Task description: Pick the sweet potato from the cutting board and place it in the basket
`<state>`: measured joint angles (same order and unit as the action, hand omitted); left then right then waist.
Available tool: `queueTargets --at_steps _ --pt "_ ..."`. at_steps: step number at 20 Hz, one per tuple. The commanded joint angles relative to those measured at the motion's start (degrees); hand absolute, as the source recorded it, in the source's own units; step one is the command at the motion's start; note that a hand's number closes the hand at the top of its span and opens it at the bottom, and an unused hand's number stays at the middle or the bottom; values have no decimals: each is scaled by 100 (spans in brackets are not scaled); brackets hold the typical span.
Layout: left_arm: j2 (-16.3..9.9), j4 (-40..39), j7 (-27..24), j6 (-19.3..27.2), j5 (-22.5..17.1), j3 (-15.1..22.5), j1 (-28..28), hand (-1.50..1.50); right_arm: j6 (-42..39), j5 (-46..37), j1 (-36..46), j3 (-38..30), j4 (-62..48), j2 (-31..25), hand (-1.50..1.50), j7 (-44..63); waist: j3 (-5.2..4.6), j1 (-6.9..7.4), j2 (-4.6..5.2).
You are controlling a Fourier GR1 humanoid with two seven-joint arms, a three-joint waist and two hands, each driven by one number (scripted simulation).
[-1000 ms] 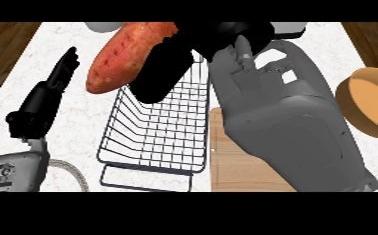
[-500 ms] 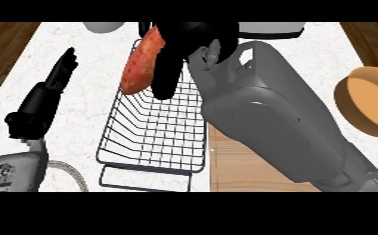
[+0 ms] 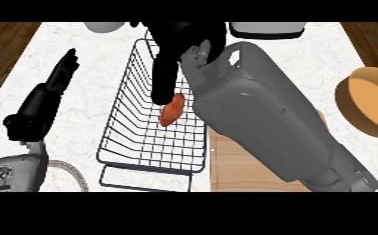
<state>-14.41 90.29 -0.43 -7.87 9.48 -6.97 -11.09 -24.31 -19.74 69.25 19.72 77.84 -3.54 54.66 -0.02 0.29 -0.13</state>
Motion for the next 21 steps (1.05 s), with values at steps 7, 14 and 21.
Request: queueTargets --at_steps 7,14,21 --pt "-8 12 166 8 7 -56 -146 0 1488 -35 -268 -899 269 349 -150 -59 5 -20 11" --pt "-75 135 115 -97 -71 -122 93 0 2613 -497 -576 -1917 712 9 -150 24 8 -76 -5" --pt "93 264 200 46 34 -28 178 0 2636 -246 -1372 -2893 1270 -806 -150 -419 9 -76 -1"
